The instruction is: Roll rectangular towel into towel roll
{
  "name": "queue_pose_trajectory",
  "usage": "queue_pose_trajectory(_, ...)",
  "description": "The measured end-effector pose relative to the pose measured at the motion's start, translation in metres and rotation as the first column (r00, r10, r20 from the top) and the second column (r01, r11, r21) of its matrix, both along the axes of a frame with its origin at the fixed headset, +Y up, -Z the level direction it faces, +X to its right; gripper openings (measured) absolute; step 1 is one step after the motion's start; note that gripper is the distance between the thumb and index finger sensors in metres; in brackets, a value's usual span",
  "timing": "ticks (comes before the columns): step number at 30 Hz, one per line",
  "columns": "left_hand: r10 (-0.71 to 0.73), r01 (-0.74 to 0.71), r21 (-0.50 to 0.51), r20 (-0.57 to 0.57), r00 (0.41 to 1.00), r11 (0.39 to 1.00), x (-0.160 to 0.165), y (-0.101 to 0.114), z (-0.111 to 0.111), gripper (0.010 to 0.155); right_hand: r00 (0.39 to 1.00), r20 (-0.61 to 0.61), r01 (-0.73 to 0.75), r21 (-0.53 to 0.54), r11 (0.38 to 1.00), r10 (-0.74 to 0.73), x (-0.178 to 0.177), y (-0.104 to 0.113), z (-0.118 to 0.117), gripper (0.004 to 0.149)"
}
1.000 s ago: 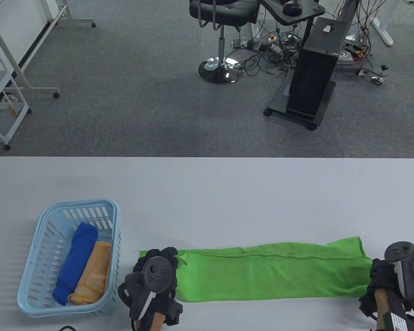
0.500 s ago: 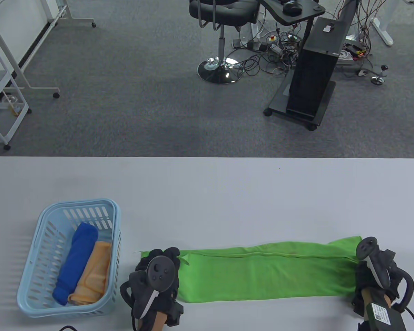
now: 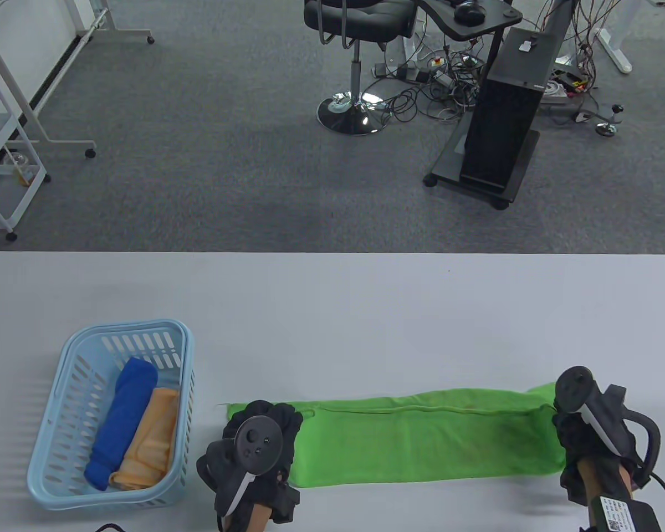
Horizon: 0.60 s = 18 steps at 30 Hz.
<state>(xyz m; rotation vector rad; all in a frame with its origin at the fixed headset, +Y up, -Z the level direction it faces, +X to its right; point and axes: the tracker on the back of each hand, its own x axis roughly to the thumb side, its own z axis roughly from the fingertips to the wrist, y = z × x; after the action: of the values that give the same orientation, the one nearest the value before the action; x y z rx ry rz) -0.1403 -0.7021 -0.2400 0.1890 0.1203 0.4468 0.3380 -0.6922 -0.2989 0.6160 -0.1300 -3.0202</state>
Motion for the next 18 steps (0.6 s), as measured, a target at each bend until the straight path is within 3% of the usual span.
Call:
queue_pose_trajectory(3, 0.006, -0.006, -0.025, 0.025, 1.000, 1.000, 0.002, 0.007, -0.001, 0.044, 0.994, -0.089, -0.066, 0.028, 0.997, 0.068, -0.029, 0.018, 0.000, 0.050)
queue_pose_trajectory(6, 0.032, -0.032, 0.000, 0.028, 0.999, 0.999, 0.002, 0.019, 0.003, 0.043, 0.983, -0.148, -0.111, -0.020, 0.994, 0.107, -0.055, 0.035, 0.004, 0.068)
queue_pose_trajectory(11, -0.009, 0.009, -0.010, 0.029, 1.000, 1.000, 0.015, 0.034, -0.002, 0.042, 0.949, -0.203, -0.237, 0.050, 0.970, 0.242, -0.080, 0.062, 0.008, 0.069)
queue_pose_trajectory(14, -0.071, 0.072, -0.021, 0.022, 0.997, 0.997, 0.029, 0.062, -0.009, 0.043, 0.920, -0.206, -0.323, 0.086, 0.943, 0.334, -0.088, 0.078, 0.008, 0.055)
queue_pose_trajectory(18, -0.336, 0.338, 0.015, -0.061, 0.940, 0.941, 0.029, 0.121, -0.025, 0.043, 0.899, -0.172, -0.376, 0.170, 0.911, 0.403, -0.082, 0.102, 0.013, 0.047)
